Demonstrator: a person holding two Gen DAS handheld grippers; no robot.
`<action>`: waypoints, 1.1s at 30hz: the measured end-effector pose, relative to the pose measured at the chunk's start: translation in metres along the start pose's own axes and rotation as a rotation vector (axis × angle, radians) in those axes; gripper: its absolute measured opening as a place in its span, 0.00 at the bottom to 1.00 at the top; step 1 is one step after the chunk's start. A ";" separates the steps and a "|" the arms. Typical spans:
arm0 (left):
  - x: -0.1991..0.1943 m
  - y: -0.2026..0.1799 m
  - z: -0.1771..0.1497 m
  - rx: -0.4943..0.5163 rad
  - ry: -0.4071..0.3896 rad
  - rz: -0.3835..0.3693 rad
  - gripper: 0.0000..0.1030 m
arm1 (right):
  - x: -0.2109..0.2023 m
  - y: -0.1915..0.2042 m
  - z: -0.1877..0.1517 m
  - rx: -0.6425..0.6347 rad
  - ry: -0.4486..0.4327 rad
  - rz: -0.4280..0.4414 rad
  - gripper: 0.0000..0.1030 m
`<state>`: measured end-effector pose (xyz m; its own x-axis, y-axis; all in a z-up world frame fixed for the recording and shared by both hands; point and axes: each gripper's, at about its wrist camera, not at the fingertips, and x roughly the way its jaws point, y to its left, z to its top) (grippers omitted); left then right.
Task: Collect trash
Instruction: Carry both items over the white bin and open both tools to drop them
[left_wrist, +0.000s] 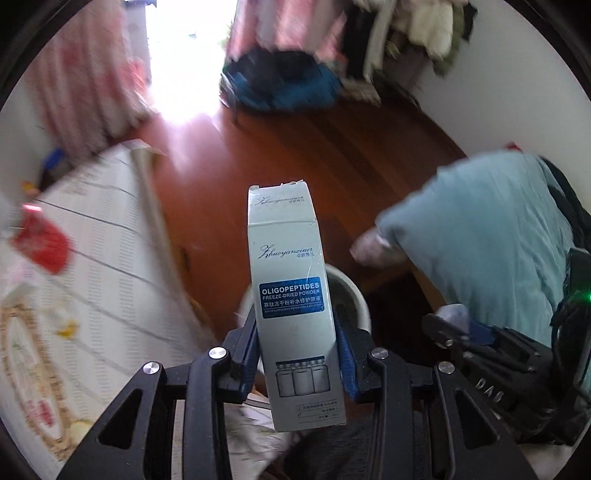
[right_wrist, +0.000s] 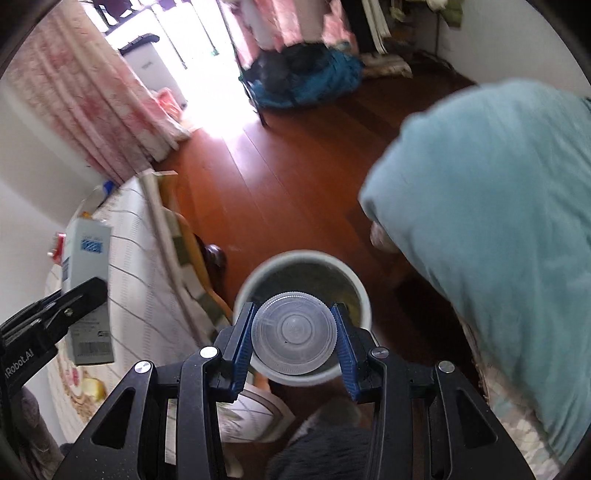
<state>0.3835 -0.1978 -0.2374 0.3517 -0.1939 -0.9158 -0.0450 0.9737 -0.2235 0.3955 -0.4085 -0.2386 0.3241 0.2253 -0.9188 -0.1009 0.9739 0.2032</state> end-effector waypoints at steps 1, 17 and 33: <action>0.017 -0.001 0.003 -0.005 0.045 -0.024 0.32 | 0.010 -0.007 -0.002 0.006 0.020 -0.003 0.41; 0.104 0.006 0.036 -0.101 0.249 -0.070 0.93 | 0.104 -0.032 0.004 0.043 0.153 -0.027 0.41; 0.054 0.049 -0.016 -0.106 0.135 0.225 0.93 | 0.112 -0.010 0.003 0.001 0.162 -0.035 0.91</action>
<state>0.3847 -0.1629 -0.3028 0.1942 0.0042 -0.9810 -0.2080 0.9774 -0.0370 0.4352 -0.3925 -0.3426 0.1710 0.1842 -0.9679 -0.0913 0.9811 0.1705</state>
